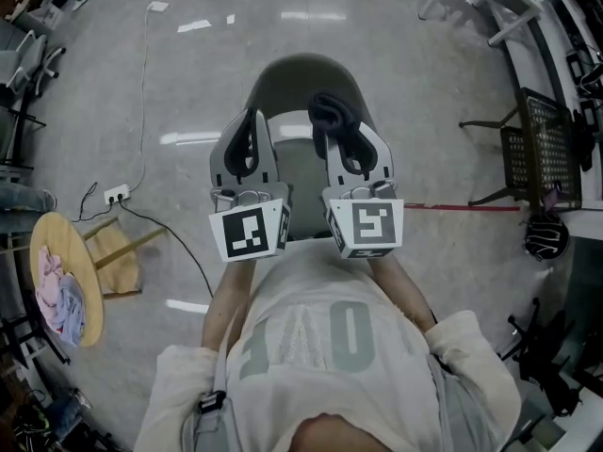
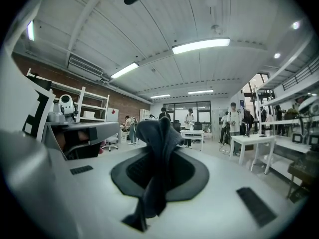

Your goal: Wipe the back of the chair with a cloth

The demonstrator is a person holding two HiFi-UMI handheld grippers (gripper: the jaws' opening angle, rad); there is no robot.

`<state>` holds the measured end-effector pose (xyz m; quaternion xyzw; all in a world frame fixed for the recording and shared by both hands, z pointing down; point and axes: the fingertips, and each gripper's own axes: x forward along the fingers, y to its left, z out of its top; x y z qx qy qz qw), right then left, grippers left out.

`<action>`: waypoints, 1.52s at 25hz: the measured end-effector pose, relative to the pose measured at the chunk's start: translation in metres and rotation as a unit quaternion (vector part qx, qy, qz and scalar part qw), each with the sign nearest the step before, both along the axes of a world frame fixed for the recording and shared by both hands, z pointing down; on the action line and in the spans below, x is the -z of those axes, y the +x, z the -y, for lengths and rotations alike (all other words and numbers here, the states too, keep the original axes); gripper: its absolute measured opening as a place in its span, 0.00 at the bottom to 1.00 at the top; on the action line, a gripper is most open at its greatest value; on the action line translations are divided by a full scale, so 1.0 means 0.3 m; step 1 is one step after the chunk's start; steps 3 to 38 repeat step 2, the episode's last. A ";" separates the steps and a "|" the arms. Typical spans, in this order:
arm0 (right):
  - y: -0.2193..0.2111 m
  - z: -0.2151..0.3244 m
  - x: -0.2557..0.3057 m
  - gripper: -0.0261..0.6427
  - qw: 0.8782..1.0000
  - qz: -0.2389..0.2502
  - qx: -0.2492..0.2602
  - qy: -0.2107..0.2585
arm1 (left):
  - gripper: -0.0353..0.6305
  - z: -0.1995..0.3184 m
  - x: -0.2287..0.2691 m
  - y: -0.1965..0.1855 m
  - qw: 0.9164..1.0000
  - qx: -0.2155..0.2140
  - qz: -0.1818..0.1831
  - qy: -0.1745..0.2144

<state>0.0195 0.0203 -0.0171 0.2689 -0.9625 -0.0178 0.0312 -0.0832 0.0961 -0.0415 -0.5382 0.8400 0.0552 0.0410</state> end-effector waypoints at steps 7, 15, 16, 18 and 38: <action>-0.013 -0.012 -0.020 0.13 1.000 -0.004 0.001 -0.010 | 0.08 -0.015 -0.009 -0.017 1.000 0.004 0.003 -0.004; -0.013 -0.012 -0.020 0.13 1.000 -0.004 0.001 -0.010 | 0.08 -0.015 -0.009 -0.017 1.000 0.004 0.003 -0.004; -0.013 -0.012 -0.020 0.13 1.000 -0.004 0.001 -0.010 | 0.08 -0.015 -0.009 -0.017 1.000 0.004 0.003 -0.004; -0.013 -0.012 -0.020 0.13 1.000 -0.004 0.001 -0.010 | 0.08 -0.015 -0.009 -0.017 1.000 0.004 0.003 -0.004; -0.013 -0.012 -0.020 0.13 1.000 -0.004 0.001 -0.010 | 0.08 -0.015 -0.009 -0.017 1.000 0.004 0.003 -0.004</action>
